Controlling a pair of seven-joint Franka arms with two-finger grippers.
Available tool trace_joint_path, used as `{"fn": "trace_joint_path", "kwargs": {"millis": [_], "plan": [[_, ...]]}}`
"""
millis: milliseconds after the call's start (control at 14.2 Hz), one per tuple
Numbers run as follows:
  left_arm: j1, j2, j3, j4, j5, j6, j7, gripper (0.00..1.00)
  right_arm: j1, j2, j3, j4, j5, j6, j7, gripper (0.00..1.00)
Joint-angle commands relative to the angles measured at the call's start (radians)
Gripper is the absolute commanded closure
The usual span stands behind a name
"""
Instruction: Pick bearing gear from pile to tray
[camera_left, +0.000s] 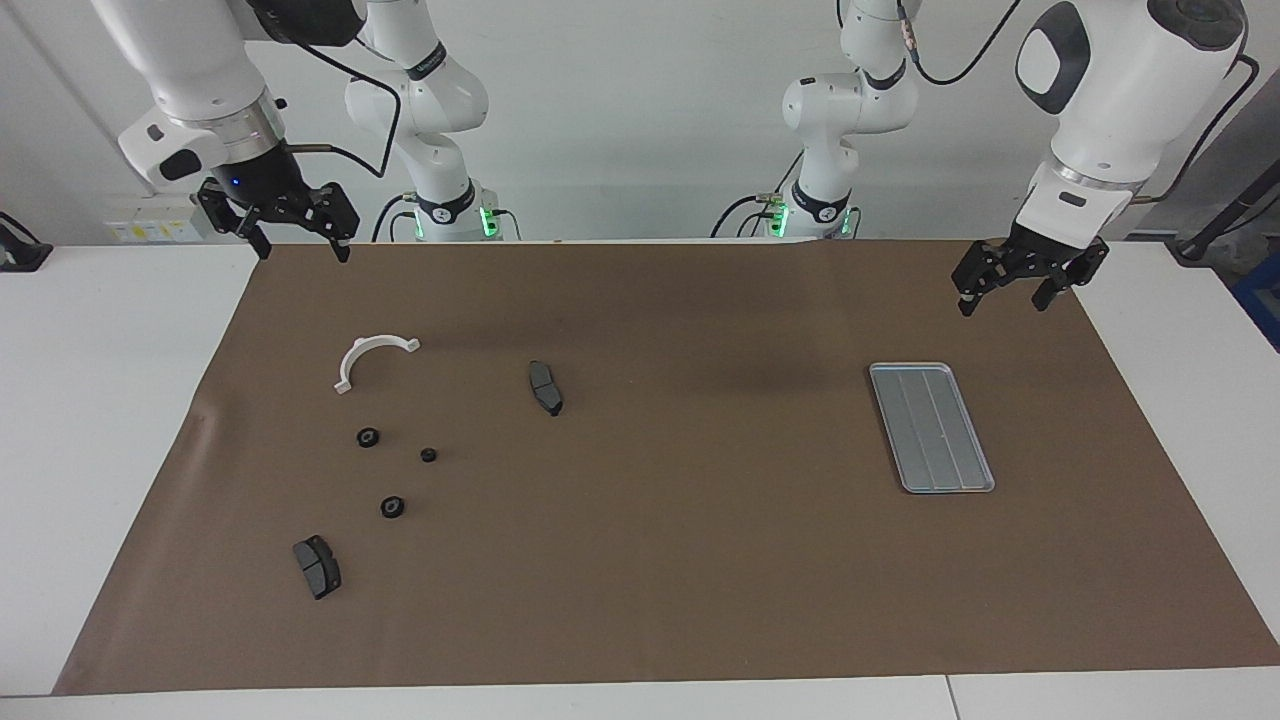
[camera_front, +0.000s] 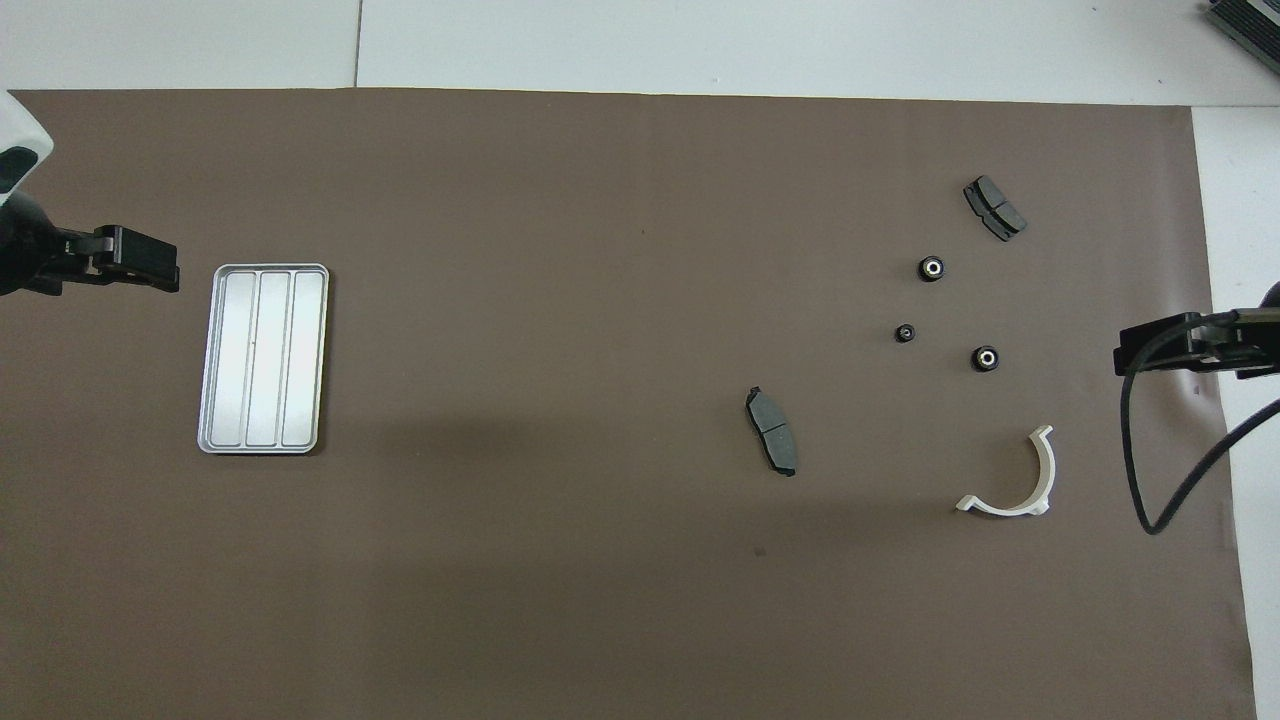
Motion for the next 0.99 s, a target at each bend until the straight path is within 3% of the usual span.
{"fn": "trace_joint_path", "kwargs": {"millis": [0,494,918], "plan": [[-0.002,-0.032,0.005,-0.037,-0.009,0.009,0.005,0.00,-0.004,-0.020,0.003,-0.016,0.019,-0.008,0.016,0.00],[-0.002,-0.032,0.005,-0.037,-0.009,0.009,0.005,0.00,-0.004,-0.036,0.003,-0.074,0.048,0.046,0.011,0.00],[-0.002,-0.032,0.005,-0.037,-0.009,0.009,0.005,0.00,0.033,-0.002,0.003,-0.252,0.061,0.309,0.005,0.00]]}}
